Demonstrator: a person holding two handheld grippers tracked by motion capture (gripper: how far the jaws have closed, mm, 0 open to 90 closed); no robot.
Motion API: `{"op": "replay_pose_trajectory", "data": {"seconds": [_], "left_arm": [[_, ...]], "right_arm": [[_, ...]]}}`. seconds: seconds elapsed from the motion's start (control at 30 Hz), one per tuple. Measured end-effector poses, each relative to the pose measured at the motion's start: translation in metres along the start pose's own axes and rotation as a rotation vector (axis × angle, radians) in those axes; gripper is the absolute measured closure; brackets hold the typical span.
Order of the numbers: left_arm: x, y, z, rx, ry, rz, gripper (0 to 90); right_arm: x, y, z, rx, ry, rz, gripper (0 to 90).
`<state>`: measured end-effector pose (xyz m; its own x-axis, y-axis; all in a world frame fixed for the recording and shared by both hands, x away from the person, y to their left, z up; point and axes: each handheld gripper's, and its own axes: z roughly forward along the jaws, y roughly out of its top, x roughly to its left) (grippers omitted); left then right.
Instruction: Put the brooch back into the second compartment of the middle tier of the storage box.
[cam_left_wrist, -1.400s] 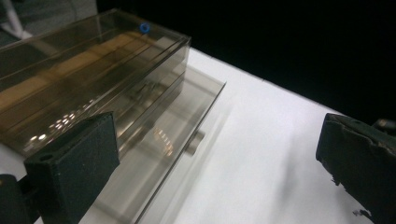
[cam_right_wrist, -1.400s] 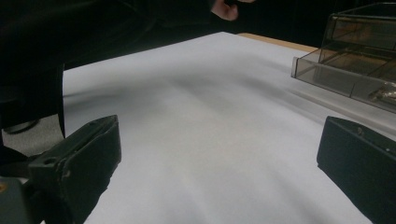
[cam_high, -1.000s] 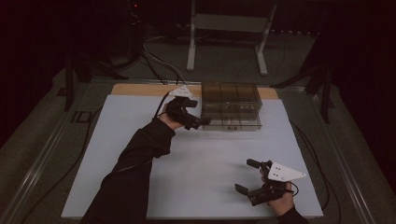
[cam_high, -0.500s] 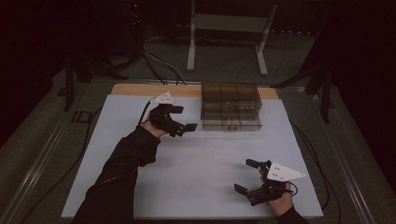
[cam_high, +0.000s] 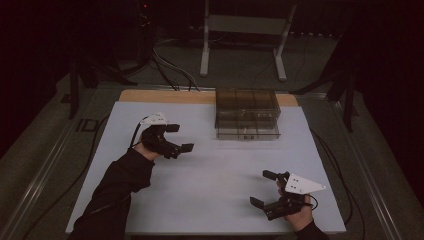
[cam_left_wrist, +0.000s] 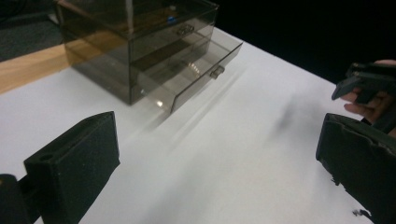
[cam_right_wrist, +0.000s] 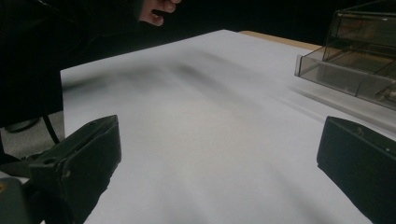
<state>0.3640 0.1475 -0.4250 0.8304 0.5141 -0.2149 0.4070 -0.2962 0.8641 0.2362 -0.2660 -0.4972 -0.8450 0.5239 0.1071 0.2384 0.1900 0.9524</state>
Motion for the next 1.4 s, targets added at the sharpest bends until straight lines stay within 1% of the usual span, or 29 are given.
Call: {"op": "replay_pose_trajectory", "data": {"seconds": [0.07, 0.13, 0.17, 0.47, 0.6, 0.7, 0.8, 0.9, 0.93, 0.97, 1.07, 1.1, 1.17, 1.23, 1.3, 1.4], "left_arm": [[0.001, -0.006, -0.004, 0.0, 0.013, -0.008, 0.2], [0.001, -0.011, -0.008, -0.007, 0.014, -0.015, 0.2], [0.001, -0.011, -0.008, -0.007, 0.014, -0.015, 0.2], [-0.001, -0.041, -0.019, -0.019, 0.032, -0.026, 0.2], [-0.003, -0.056, -0.025, -0.024, 0.033, -0.045, 0.2], [-0.005, -0.069, -0.029, -0.023, 0.031, -0.055, 0.2], [-0.007, -0.082, -0.034, -0.017, 0.039, -0.064, 0.2], [-0.011, -0.091, -0.039, -0.01, 0.04, -0.067, 0.2], [-0.011, -0.091, -0.039, -0.01, 0.04, -0.067, 0.2], [-0.014, -0.098, -0.043, -0.008, 0.045, -0.068, 0.2], [-0.019, -0.108, -0.045, -0.002, 0.047, -0.079, 0.2], [-0.022, -0.111, -0.047, 0.004, 0.046, -0.07, 0.2], [-0.026, -0.117, -0.05, 0.013, 0.06, -0.059, 0.2], [-0.027, -0.122, -0.055, 0.007, 0.061, -0.061, 0.2], [-0.029, -0.126, -0.06, 0.002, 0.083, -0.05, 0.2], [-0.03, -0.134, -0.067, -0.012, 0.104, -0.053, 0.2]], "right_arm": [[0.0, 0.0, 0.0, 0.002, 0.001, 0.001, 0.0], [0.0, 0.0, 0.0, 0.0, 0.001, 0.003, 0.0], [0.0, 0.0, 0.0, 0.0, 0.001, 0.003, 0.0], [0.0, 0.0, 0.001, 0.006, -0.001, 0.0, 0.0], [0.001, -0.001, 0.001, 0.009, -0.003, -0.003, 0.0], [0.001, 0.0, 0.001, 0.007, -0.002, -0.004, 0.0], [0.001, -0.001, 0.002, 0.014, -0.001, -0.001, 0.0], [0.001, 0.0, 0.002, 0.011, -0.001, -0.003, 0.0], [0.002, 0.0, 0.002, 0.014, -0.001, -0.005, 0.0], [0.002, -0.001, 0.002, 0.017, -0.002, -0.009, 0.0], [0.001, 0.0, 0.002, 0.015, -0.001, -0.008, 0.0], [0.001, 0.0, 0.002, 0.015, -0.002, -0.008, 0.0], [0.001, -0.001, 0.002, 0.02, -0.001, -0.011, 0.0], [0.002, -0.001, 0.002, 0.019, 0.0, -0.011, 0.0], [0.002, -0.001, 0.002, 0.018, 0.001, -0.014, 0.0], [0.002, -0.001, 0.002, 0.021, 0.0, -0.013, 0.0]]}}
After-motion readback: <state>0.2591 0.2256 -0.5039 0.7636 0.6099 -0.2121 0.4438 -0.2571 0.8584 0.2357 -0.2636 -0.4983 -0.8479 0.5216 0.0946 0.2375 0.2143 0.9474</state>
